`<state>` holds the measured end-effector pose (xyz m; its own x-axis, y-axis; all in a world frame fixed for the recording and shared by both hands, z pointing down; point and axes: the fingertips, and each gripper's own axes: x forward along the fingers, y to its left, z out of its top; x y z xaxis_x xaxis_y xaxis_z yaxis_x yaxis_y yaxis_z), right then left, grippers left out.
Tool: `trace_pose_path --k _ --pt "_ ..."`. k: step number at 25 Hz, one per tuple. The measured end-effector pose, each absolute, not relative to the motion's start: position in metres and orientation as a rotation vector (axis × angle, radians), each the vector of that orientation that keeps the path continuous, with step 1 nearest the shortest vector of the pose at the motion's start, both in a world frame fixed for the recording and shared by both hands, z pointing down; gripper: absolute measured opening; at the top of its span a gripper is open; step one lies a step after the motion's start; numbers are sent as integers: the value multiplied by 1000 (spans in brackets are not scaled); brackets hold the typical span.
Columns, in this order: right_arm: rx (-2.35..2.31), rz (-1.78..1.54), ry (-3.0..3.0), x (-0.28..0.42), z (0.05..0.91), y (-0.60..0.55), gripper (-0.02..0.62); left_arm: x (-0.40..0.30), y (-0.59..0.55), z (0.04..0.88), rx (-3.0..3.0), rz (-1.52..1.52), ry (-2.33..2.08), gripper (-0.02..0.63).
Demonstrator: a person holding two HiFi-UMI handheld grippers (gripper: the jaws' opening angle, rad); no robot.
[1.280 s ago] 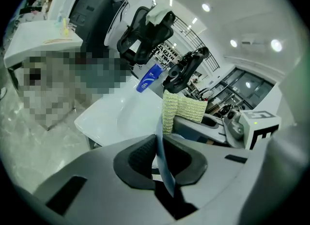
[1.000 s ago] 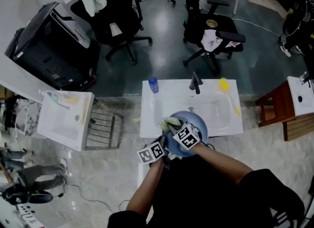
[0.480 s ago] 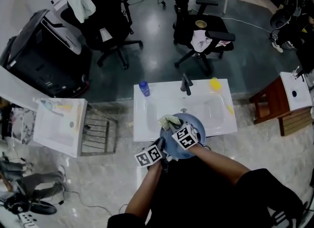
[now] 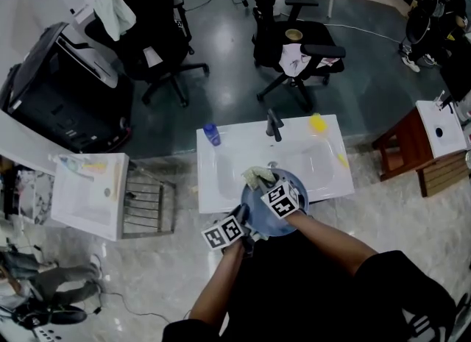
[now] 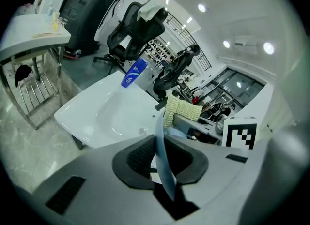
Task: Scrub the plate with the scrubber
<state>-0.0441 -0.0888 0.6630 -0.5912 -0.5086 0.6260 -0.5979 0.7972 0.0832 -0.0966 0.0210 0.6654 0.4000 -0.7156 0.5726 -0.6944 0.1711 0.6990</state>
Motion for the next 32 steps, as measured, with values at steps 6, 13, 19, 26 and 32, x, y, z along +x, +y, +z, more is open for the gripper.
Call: trace_pose_path --k 6,13,19,26,32 --pt "852 155 -2281 -25 661 -98 75 -91 21 663 1553 -14 -1286 49" --pt "897 146 -2238 -4 660 -107 75 -84 15 660 1563 -31 -1256 54" --pt "914 95 -2177 19 662 -118 75 -76 10 663 1560 -44 -1229 55" --pt "919 89 -2128 47 660 -127 75 -69 3 660 1569 -62 -1205 58" --pt "921 59 -2103 61 663 -129 75 -69 0 661 1562 -76 -1193 60"
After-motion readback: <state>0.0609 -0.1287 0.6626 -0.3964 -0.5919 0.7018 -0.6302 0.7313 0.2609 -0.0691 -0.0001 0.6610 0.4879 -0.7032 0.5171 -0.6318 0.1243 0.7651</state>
